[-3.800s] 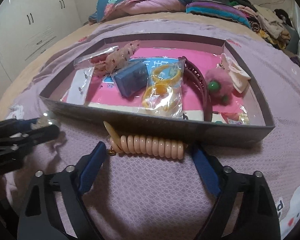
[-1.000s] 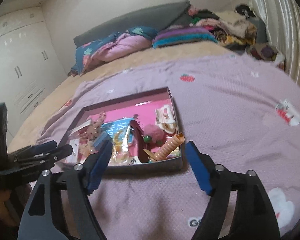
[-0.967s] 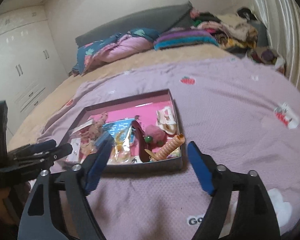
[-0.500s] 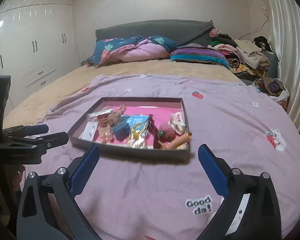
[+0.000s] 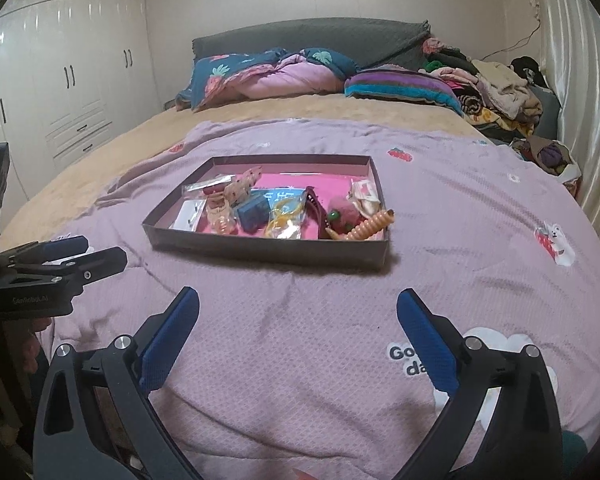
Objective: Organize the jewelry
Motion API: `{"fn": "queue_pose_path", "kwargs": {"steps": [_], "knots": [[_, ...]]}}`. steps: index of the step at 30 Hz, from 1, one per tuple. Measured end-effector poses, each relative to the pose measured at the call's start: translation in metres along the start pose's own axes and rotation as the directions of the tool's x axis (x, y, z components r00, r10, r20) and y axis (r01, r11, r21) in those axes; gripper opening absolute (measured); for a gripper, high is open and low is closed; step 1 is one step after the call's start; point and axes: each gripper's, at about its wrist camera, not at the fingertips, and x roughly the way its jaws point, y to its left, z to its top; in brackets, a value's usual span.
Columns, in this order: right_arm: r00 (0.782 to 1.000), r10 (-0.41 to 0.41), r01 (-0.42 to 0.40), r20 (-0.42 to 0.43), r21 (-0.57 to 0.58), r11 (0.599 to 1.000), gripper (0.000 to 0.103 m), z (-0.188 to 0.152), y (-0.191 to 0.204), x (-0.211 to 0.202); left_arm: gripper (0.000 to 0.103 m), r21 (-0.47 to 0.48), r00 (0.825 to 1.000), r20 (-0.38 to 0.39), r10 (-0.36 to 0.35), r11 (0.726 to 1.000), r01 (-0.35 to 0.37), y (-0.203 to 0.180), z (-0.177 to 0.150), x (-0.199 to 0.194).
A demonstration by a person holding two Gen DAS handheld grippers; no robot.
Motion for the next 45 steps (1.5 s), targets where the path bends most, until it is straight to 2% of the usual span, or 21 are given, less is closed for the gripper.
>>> {"fn": "queue_pose_path", "kwargs": {"steps": [45], "knots": [[1.0, 0.002, -0.002, -0.006, 0.002, 1.0, 0.099, -0.0013, 0.0036, 0.0004, 0.093, 0.012, 1.0, 0.009, 0.001, 1.0, -0.001, -0.0006, -0.0006, -0.0088]]}}
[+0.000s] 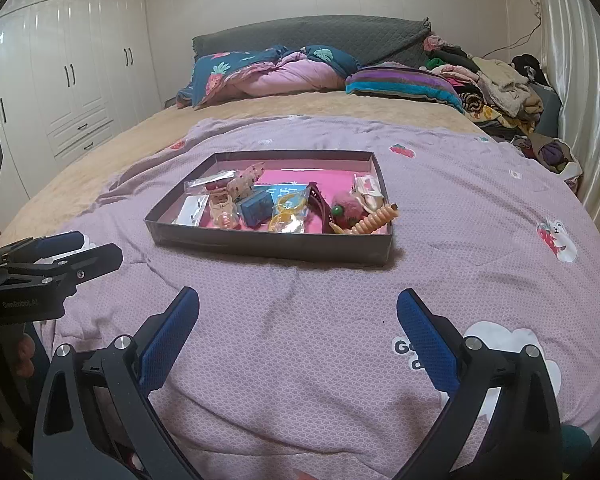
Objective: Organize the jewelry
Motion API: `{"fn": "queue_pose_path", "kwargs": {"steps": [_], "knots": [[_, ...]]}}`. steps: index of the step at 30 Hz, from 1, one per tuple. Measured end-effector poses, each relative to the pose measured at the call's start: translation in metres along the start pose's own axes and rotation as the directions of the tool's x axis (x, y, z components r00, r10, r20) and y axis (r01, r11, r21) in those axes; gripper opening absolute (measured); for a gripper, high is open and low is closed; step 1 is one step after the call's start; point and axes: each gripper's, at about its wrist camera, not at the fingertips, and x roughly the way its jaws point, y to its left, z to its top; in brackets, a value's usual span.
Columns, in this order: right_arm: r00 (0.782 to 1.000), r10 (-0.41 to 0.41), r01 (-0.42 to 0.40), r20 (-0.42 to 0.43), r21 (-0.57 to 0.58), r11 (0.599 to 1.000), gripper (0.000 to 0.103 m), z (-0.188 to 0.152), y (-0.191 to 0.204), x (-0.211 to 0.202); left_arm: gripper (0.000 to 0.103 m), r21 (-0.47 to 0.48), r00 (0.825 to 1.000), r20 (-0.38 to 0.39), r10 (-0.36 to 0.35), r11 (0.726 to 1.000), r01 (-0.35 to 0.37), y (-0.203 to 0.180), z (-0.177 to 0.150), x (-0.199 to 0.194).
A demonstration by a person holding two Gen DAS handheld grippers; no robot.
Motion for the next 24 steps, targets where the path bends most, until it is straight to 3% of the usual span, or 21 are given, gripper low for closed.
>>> {"fn": "queue_pose_path", "kwargs": {"steps": [24], "knots": [[1.0, -0.001, 0.001, -0.001, -0.003, 1.0, 0.099, -0.0012, -0.0019, -0.0011, 0.093, -0.002, 1.0, -0.003, 0.011, 1.0, -0.011, 0.005, 0.0005, -0.0009]]}}
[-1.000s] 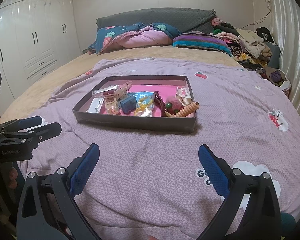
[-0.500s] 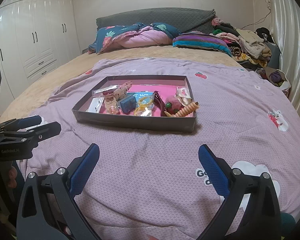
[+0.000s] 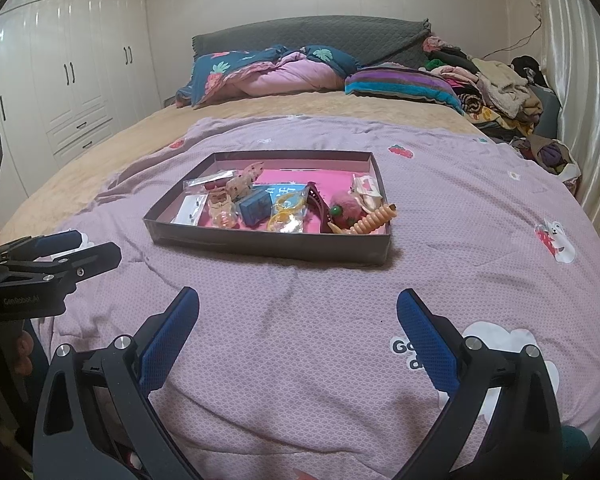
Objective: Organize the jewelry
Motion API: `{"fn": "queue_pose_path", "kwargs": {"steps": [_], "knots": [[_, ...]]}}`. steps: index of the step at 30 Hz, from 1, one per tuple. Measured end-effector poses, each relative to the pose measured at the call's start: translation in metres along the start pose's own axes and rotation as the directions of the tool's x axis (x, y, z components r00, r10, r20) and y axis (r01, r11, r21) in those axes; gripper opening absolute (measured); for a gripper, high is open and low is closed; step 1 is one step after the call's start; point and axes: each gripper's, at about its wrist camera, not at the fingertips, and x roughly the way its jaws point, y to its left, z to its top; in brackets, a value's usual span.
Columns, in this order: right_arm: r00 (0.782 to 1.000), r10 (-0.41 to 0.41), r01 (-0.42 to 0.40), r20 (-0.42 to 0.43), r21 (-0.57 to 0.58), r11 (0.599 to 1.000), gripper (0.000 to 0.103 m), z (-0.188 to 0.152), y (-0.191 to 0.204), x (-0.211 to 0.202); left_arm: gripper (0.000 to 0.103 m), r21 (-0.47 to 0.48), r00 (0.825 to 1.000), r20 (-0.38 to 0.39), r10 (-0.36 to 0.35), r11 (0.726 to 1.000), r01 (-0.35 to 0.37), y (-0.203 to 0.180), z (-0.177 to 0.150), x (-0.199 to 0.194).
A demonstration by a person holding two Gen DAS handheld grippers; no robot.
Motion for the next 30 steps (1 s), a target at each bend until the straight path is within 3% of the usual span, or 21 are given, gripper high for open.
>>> {"fn": "queue_pose_path", "kwargs": {"steps": [20, 30], "knots": [[1.0, -0.012, 0.012, 0.006, -0.001, 1.0, 0.099, 0.0021, -0.0035, -0.0007, 0.093, 0.009, 0.999, -0.024, 0.022, 1.0, -0.022, -0.0017, -0.0015, 0.0058], [1.0, -0.016, 0.016, 0.005, 0.006, 1.0, 0.099, 0.0021, -0.0078, 0.0018, 0.093, -0.007, 1.0, -0.03, 0.0, 1.0, 0.0, -0.0009, -0.0002, 0.0082]]}}
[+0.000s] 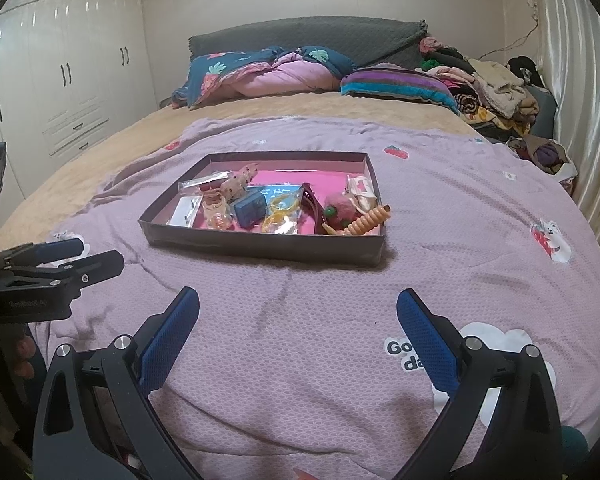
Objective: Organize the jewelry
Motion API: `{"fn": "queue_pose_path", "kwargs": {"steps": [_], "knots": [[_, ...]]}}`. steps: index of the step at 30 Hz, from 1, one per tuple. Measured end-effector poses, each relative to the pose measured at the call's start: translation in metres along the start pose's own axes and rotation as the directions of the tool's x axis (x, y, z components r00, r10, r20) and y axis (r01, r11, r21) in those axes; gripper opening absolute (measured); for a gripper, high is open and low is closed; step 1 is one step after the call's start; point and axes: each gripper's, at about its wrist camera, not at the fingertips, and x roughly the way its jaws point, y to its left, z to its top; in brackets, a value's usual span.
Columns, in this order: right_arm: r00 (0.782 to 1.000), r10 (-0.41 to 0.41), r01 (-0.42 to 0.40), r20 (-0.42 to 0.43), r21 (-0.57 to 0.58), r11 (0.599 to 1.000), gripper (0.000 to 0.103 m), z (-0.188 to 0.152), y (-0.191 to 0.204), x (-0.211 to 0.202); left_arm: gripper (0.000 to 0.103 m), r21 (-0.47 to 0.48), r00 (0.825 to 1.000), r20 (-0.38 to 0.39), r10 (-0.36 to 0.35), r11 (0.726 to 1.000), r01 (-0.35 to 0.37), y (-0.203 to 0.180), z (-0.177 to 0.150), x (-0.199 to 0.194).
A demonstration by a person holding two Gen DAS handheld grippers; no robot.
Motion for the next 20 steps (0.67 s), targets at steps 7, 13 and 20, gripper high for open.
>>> {"fn": "queue_pose_path", "kwargs": {"steps": [7, 13, 20], "knots": [[1.0, 0.001, 0.0, -0.018, 0.047, 0.999, 0.099, 0.002, -0.008, 0.006, 0.093, 0.001, 1.0, 0.018, 0.017, 1.0, -0.017, 0.0, 0.005, 0.002], [0.997, -0.061, 0.066, -0.038, 0.127, 0.99, 0.099, 0.023, -0.052, 0.03, 0.093, -0.109, 0.994, -0.057, 0.096, 0.989, -0.102, 0.053, 0.033, 0.035], [0.899, -0.4, 0.434, -0.179, 0.236, 0.87, 0.099, 0.065, -0.19, 0.116, 0.093, -0.17, 0.903, -0.121, 0.413, 0.888, -0.428, 0.173, 0.094, 0.11]]}}
